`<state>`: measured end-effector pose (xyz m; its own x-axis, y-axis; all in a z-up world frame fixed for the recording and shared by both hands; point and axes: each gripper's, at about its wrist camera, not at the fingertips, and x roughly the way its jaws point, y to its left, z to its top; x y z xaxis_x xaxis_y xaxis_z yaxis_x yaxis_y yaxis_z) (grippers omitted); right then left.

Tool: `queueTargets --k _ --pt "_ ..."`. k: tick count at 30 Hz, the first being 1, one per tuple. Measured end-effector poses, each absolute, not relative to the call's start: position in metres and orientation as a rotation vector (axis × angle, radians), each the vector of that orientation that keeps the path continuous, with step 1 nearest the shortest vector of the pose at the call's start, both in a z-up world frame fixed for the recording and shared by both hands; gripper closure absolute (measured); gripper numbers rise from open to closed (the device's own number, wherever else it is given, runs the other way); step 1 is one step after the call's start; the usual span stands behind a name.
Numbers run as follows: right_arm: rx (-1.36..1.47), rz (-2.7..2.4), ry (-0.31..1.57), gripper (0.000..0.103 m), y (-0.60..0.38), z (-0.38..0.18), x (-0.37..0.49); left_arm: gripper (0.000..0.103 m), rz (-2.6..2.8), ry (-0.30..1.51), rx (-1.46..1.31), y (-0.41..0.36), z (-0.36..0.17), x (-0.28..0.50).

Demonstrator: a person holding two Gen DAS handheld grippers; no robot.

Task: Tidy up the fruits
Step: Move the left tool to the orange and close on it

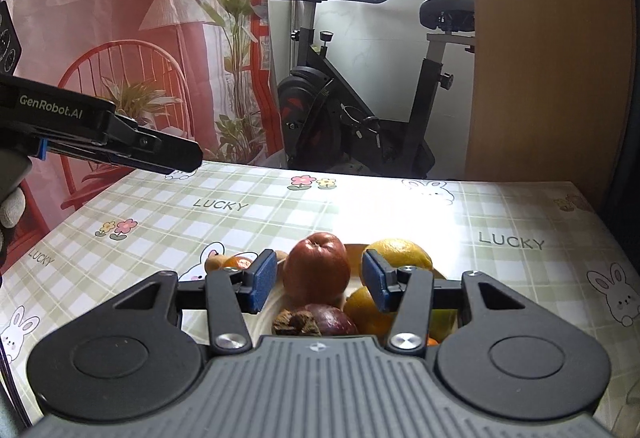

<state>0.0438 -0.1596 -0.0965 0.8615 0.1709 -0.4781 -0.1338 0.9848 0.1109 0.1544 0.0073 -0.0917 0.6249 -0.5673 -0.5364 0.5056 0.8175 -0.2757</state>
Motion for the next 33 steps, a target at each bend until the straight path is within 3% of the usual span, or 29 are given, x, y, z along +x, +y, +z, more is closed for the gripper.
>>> queueTargets --k 21,33 --pt "-0.144 0.351 0.727 0.053 -0.058 -0.150 0.147 0.052 -0.515 0.756 -0.215 0.067 -0.130 0.198" --pt "-0.113 0.403 0.719 0.052 -0.055 -0.147 0.119 0.052 -0.575 0.823 -0.172 0.053 -0.156 0.198"
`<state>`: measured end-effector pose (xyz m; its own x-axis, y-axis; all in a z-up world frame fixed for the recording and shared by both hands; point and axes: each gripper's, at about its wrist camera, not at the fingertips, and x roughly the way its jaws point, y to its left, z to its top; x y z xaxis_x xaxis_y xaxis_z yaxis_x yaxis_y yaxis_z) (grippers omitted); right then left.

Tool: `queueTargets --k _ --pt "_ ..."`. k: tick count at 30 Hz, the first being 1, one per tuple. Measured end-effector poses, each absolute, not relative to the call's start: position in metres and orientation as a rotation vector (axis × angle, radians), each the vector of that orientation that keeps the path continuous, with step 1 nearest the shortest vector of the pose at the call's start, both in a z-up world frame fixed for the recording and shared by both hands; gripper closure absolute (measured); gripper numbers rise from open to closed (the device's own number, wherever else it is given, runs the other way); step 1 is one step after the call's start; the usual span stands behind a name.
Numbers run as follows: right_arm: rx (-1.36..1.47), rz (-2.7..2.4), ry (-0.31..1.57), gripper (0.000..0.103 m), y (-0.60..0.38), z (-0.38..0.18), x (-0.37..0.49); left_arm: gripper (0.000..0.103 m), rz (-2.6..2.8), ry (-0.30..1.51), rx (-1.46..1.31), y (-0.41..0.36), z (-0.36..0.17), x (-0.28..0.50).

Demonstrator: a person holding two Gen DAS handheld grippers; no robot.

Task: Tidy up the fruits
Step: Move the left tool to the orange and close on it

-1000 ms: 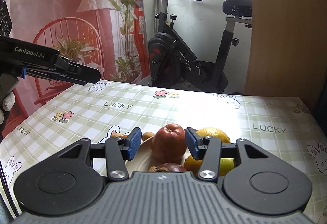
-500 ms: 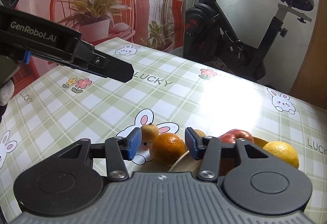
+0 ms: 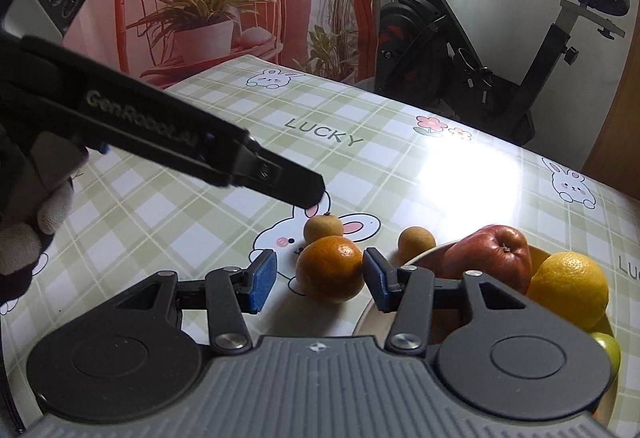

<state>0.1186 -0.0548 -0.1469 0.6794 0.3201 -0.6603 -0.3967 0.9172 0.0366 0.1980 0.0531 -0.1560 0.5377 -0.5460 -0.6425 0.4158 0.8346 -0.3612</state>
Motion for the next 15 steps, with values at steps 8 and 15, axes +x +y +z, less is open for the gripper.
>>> queueTargets --k 8,15 --pt "-0.120 0.437 0.720 0.054 -0.046 -0.148 0.108 0.053 -0.611 0.873 -0.177 0.043 -0.176 0.191" --pt "-0.159 0.409 0.729 0.054 -0.046 -0.152 0.112 0.057 -0.602 0.902 -0.183 0.045 -0.189 0.194"
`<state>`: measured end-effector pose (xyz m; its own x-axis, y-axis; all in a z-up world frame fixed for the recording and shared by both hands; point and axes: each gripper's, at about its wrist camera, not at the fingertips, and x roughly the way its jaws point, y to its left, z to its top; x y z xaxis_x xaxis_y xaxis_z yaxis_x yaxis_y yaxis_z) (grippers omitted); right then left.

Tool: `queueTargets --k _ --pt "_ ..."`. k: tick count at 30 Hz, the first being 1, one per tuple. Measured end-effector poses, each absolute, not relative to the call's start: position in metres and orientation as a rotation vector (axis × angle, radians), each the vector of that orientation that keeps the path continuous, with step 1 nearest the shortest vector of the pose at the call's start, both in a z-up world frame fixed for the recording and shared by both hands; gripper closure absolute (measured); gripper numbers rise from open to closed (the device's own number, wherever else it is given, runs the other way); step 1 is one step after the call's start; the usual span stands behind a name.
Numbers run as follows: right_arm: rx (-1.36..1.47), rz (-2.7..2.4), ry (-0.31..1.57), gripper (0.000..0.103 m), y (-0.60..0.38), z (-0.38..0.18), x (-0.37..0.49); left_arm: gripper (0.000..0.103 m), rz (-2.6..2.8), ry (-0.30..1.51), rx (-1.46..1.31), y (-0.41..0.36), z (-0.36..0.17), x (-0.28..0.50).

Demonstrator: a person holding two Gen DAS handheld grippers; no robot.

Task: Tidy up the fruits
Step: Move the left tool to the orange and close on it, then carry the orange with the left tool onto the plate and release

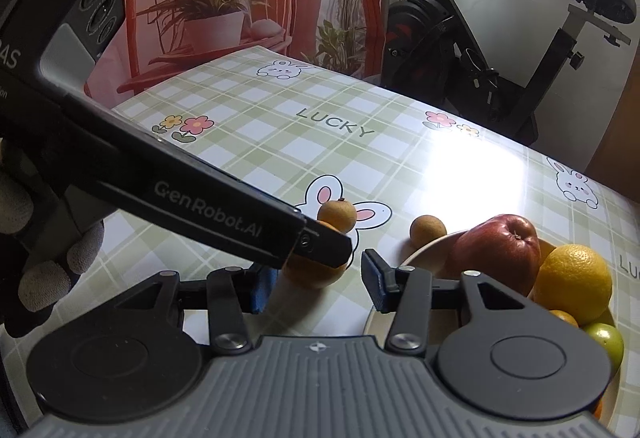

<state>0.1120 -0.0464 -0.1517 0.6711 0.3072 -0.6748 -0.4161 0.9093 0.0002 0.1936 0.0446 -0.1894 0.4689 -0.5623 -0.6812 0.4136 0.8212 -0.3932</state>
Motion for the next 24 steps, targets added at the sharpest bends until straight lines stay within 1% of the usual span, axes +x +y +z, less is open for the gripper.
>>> queueTargets --k 6,12,15,24 --pt "-0.142 0.424 0.761 0.054 -0.042 -0.161 0.121 0.057 -0.629 0.907 -0.207 0.051 -0.194 0.190" --pt "-0.057 0.425 0.775 0.055 -0.046 -0.164 0.119 0.057 -0.646 0.914 -0.226 0.056 -0.200 0.183" --pt "-0.040 0.428 0.770 0.057 -0.045 -0.164 0.115 0.057 -0.640 0.915 -0.225 0.057 -0.200 0.180" --pt "-0.022 0.431 0.689 0.058 -0.049 -0.159 0.086 0.058 -0.656 0.900 -0.172 0.051 -0.188 0.162"
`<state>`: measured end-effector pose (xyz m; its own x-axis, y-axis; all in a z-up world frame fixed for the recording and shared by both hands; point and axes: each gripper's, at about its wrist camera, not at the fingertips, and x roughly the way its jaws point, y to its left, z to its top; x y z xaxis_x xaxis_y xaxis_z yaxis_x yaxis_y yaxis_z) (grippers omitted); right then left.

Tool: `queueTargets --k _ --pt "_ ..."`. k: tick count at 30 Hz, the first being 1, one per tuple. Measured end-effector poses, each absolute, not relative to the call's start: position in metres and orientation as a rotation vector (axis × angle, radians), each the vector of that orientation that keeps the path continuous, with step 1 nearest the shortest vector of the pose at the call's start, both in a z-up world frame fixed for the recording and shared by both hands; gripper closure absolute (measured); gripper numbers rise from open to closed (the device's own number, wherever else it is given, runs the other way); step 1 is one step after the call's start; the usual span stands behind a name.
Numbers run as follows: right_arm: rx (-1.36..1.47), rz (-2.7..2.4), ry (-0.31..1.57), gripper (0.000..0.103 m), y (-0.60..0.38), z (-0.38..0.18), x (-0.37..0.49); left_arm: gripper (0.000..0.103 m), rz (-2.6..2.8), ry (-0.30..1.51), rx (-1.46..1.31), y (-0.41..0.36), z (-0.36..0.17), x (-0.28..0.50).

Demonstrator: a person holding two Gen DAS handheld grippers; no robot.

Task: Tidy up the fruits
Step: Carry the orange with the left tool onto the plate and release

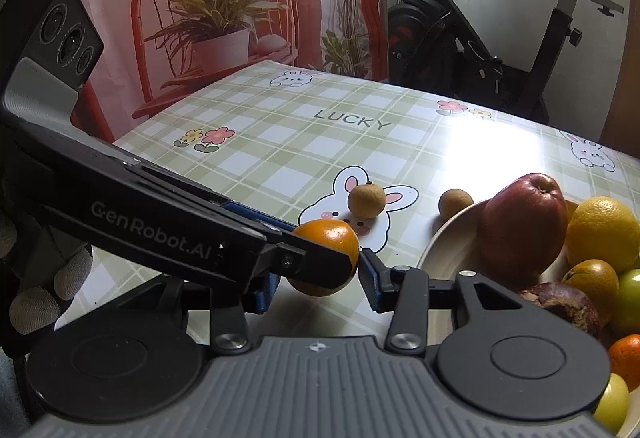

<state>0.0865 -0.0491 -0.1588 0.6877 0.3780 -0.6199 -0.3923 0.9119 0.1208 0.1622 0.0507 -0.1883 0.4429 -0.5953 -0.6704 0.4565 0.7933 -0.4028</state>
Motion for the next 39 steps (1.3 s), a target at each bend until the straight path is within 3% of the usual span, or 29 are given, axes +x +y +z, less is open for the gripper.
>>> queueTargets --k 17,39 --pt "-0.022 0.303 0.559 0.058 -0.090 -0.140 0.053 0.058 -0.723 0.853 -0.052 -0.015 -0.162 0.154" --pt "-0.086 0.203 0.613 0.058 -0.097 -0.150 0.081 0.057 -0.720 0.908 -0.094 -0.042 -0.183 0.189"
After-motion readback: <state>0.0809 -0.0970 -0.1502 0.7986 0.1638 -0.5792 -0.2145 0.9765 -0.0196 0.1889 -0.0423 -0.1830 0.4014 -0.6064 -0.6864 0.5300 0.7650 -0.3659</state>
